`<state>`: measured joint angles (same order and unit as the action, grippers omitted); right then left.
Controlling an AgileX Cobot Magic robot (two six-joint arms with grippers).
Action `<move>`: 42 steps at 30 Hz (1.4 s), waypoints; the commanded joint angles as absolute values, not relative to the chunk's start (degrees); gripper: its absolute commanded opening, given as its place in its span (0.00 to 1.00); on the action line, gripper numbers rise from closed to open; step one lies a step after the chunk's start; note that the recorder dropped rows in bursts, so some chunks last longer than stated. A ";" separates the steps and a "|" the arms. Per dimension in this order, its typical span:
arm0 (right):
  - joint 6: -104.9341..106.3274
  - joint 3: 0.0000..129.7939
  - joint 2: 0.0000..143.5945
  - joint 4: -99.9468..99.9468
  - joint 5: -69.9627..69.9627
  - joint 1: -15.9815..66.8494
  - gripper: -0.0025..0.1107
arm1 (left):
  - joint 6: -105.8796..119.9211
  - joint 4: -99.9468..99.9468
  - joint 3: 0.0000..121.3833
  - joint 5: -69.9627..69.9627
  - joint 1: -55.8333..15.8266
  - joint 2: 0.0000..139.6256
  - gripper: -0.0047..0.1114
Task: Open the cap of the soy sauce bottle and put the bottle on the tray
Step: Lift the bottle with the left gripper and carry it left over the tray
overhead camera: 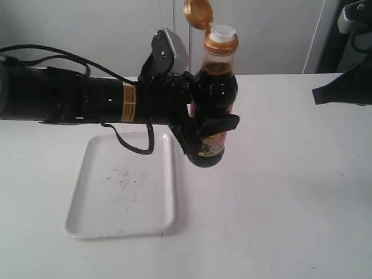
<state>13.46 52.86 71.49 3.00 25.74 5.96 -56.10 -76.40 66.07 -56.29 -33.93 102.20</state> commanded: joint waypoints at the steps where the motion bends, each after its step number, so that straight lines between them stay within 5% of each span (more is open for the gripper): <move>1: 13.08 52.62 71.13 5.37 25.11 5.63 0.02 | -52.38 -69.44 59.72 -62.68 -29.62 95.89 0.04; 16: 13.08 52.62 71.13 6.23 25.09 5.63 0.02 | -44.31 -65.23 43.24 -69.96 -15.02 91.07 0.04; 42: 13.28 52.62 71.13 6.99 24.73 5.63 0.02 | -31.77 -47.71 35.83 -69.96 -13.97 92.76 0.04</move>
<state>13.24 52.86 71.49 6.88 25.50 5.96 -32.10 -51.13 35.47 -64.94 -14.06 93.87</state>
